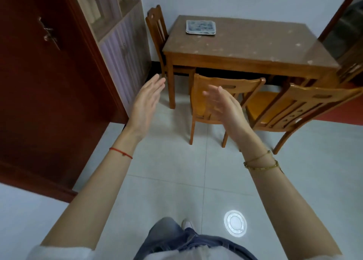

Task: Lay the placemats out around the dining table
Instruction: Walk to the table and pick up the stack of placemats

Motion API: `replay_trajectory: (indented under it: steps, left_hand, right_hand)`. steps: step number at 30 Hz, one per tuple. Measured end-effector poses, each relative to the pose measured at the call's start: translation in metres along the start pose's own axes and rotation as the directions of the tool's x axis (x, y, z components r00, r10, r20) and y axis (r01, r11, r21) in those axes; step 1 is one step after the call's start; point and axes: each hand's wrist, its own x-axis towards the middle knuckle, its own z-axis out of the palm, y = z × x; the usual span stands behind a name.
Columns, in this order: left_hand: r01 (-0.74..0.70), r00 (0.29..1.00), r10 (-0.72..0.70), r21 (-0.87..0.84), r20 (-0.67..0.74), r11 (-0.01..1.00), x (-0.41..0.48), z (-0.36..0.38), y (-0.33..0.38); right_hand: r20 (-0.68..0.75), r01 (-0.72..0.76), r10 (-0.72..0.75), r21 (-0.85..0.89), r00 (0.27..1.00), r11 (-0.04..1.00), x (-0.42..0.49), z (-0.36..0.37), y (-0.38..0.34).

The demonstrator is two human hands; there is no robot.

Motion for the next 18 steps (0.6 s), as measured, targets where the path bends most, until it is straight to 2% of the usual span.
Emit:
replay_trajectory:
  steps: [12,18]
  left_hand:
    - [-0.001,0.993,0.001,-0.005,-0.118,1.0,0.226,-0.079,-0.025]
    - [0.01,0.997,-0.008,0.024,-0.082,1.0,0.357,-0.139,-0.025]
  right_hand:
    - [0.085,-0.023,0.02,0.038,0.996,0.999,0.255,0.035,0.03]
    - [0.045,-0.055,0.05,0.095,0.998,0.994,0.396,0.066,0.042]
